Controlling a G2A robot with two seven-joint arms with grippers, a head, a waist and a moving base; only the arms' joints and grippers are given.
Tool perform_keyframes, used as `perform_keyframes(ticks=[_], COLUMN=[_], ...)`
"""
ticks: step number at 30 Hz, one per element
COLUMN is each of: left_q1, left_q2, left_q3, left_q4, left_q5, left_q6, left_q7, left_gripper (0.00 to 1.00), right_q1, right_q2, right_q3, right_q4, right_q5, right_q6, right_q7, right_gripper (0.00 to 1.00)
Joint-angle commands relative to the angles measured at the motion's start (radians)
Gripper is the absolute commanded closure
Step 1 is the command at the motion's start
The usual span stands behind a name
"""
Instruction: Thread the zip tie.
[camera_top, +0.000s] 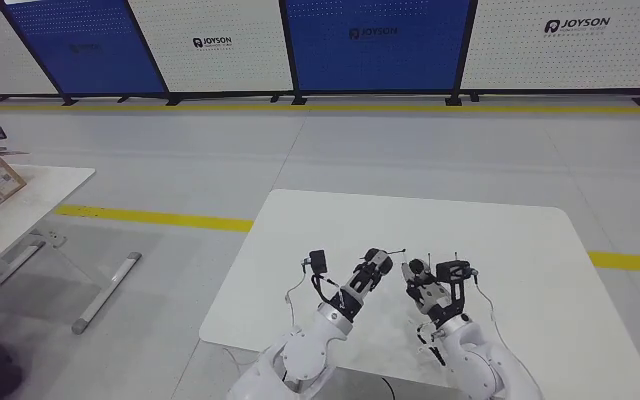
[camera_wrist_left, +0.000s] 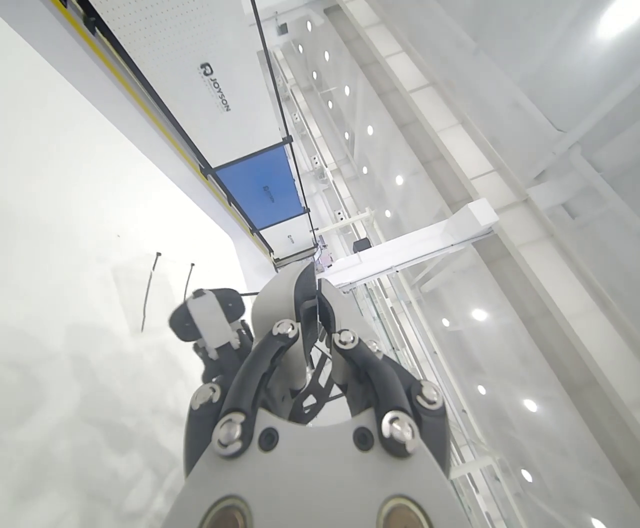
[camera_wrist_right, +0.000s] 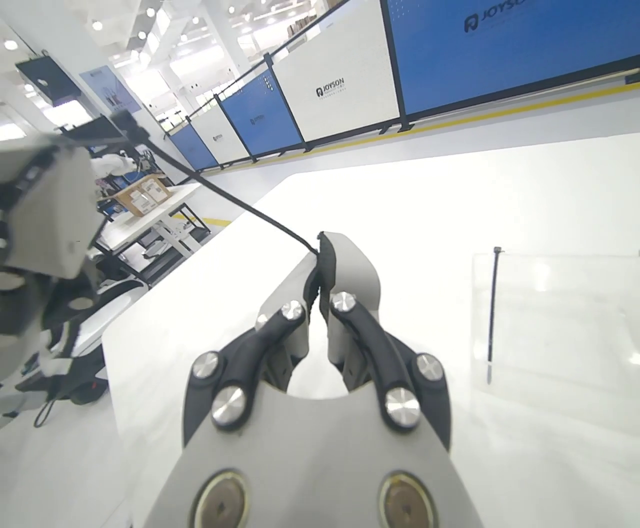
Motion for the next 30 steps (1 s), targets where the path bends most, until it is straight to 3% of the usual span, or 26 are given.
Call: perform_keyframes(ticks=[1,8,11,26,30], left_q1=[0.001,0.006,0.003,0.0,-0.008], left_q2=[0.001,0.005,0.006,0.007,0.003], left_q3=[-0.017,-0.071,-0.08,-0.074,-0.057], left_q4=[0.006,0.02,0.032,0.042,0.058], left_q5=[-0.017,-0.057,-0.039,-0.013,0.042], left_q6=[-0.004,-0.004,0.013,0.026,0.034], left_q7=[0.008,0.026,0.024,0.018,0.061], left_gripper=[1.0,1.0,1.0,1.0,1.0], right_q1=[-0.018,-0.101,-0.135,-0.141,-0.139], right_q2=[0.003,0.018,0.025,0.027,0.028], right_q3=[0.026,0.154,0.215,0.226,0.246], right_q4=[-0.019,-0.092,-0.112,-0.116,-0.115], right_q5=[0.033,0.267,0.36,0.367,0.406], right_q6=[-0.008,-0.129,-0.129,-0.129,-0.116], right_q7=[-0.019,-0.066,-0.086,-0.077,-0.078], right_gripper=[0.0,0.0,0.0,0.0,0.0])
